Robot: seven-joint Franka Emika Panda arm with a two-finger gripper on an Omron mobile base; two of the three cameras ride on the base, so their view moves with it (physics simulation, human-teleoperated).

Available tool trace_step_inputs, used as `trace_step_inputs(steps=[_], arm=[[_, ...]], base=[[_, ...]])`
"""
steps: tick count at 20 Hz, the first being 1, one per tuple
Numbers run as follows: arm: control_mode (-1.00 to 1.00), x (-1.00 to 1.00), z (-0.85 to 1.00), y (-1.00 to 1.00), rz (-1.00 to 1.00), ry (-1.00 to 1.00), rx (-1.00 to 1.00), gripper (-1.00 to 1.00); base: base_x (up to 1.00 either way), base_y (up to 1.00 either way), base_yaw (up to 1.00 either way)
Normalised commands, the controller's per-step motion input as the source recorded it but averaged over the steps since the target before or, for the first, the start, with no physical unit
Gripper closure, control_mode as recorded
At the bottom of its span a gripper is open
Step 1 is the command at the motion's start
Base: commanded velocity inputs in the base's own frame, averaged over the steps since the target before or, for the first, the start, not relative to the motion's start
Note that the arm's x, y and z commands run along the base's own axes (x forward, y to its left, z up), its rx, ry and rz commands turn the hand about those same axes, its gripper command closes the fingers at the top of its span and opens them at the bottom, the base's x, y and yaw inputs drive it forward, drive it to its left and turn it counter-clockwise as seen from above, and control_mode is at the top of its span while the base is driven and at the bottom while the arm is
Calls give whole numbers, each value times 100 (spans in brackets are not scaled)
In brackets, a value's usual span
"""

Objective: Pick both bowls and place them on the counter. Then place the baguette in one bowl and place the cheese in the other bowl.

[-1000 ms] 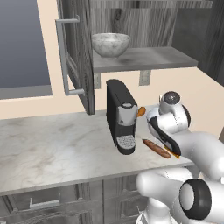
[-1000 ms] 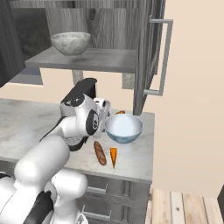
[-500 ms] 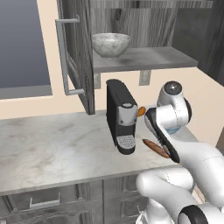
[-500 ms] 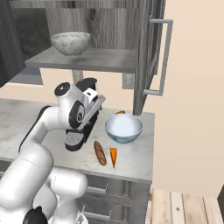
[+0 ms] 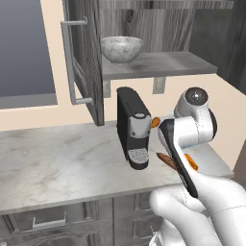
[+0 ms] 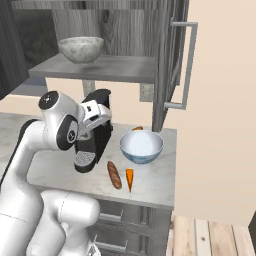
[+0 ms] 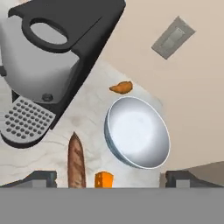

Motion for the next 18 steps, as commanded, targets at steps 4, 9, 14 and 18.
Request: trace_step_inputs(steps=[4,9,14,18], arm=[[-100,-45,37,25,-24,-24,36,-100],[-100,-42,49,23,-24,-15,39,-100],[-100,-22,49,20,-19,-4,39,-100],[-100,0,51,15,-11,0,36,-100]], base=[[0,0,0],[0,0,0],[0,0,0],[0,0,0]])
